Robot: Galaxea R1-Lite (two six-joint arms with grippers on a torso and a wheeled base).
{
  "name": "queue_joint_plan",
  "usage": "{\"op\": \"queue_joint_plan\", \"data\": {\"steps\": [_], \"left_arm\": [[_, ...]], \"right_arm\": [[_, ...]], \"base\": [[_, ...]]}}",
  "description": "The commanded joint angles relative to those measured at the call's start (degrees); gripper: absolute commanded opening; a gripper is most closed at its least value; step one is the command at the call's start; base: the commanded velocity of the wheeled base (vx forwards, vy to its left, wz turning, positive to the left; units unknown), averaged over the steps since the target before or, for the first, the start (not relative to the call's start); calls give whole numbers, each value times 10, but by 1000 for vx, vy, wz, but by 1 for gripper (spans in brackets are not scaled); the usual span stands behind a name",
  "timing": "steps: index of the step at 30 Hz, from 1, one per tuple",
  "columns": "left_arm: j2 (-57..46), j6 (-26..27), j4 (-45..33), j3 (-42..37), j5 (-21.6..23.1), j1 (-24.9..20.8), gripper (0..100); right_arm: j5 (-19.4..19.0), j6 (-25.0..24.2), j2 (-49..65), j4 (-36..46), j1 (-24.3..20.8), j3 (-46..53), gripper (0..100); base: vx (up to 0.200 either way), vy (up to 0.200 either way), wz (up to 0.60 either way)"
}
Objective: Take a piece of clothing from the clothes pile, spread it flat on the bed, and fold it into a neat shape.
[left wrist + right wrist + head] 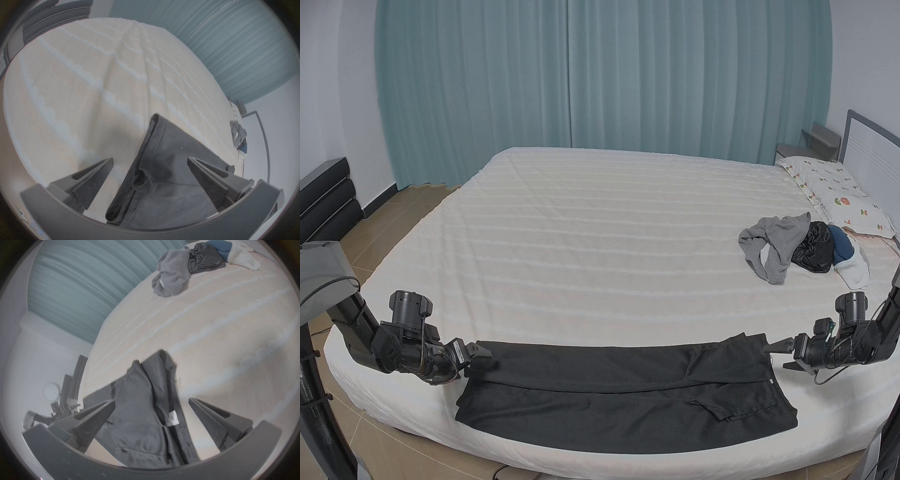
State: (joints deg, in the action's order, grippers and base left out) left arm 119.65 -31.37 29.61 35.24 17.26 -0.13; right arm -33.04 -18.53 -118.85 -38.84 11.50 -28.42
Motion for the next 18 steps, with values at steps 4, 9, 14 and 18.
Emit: {"op": "queue_joint_plan", "data": {"steps": [4, 9, 14, 18], "left_arm": [[-9, -55, 0, 56, 1, 8, 100], [69, -89, 0, 143, -20, 4, 100], [107, -88, 1, 173, -28, -7, 100], [109, -85, 1, 175, -28, -11, 100]], "right_arm": [[4, -76, 19, 0, -2, -59, 100], [7, -106, -42, -1, -17, -97, 100], [7, -132, -73, -1, -20, -112, 100], [7, -133, -77, -1, -20, -111, 100]], "base": [[0, 0, 0], [0, 0, 0], [0, 0, 0], [0, 0, 0]]}}
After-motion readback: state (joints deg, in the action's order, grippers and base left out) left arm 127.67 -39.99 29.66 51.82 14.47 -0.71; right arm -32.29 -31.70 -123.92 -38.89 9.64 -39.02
